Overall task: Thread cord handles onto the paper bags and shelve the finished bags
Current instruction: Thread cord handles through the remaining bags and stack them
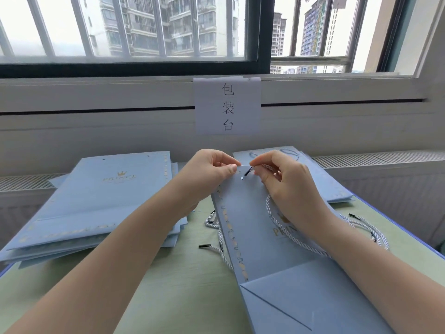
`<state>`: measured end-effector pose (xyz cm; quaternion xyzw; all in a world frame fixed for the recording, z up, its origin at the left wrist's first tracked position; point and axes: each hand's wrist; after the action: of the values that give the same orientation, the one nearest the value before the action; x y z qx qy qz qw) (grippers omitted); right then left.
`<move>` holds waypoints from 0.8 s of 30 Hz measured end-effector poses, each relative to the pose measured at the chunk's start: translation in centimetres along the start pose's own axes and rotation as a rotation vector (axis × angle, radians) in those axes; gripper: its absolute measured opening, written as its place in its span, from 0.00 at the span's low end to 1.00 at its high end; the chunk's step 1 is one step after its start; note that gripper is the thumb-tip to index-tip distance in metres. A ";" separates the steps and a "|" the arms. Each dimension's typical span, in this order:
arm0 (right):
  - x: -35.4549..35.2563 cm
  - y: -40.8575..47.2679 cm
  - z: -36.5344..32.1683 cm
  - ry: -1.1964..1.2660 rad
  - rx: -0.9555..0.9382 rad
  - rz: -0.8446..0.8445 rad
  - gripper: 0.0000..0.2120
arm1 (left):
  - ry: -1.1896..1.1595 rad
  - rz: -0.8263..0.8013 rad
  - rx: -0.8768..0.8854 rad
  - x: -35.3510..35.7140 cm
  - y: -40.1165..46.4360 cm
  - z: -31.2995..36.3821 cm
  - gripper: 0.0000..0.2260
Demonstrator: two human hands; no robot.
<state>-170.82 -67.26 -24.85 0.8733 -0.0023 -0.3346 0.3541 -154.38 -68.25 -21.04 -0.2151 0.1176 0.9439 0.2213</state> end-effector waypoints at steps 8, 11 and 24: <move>0.2 -0.1 0.3 0.083 0.013 0.058 0.05 | -0.044 0.030 0.031 0.2 0.1 0.6 0.09; 0.2 -0.1 0.2 0.070 -0.009 0.033 0.07 | 0.070 0.067 0.047 0.3 0.3 0.4 0.10; 1.4 -0.3 1.0 -0.117 -0.134 -0.118 0.03 | 0.416 0.084 0.044 0.4 0.7 -1.5 0.05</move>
<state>-170.39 -68.02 -26.38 0.8252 0.0509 -0.4049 0.3906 -154.49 -69.22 -22.50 -0.3954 0.1903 0.8847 0.1575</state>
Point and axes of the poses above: each hand's wrist, its own y-axis towards the middle knuckle, its own x-axis out of the palm, z = x × y, and after that the axes turned 14 degrees about -z, right-handed
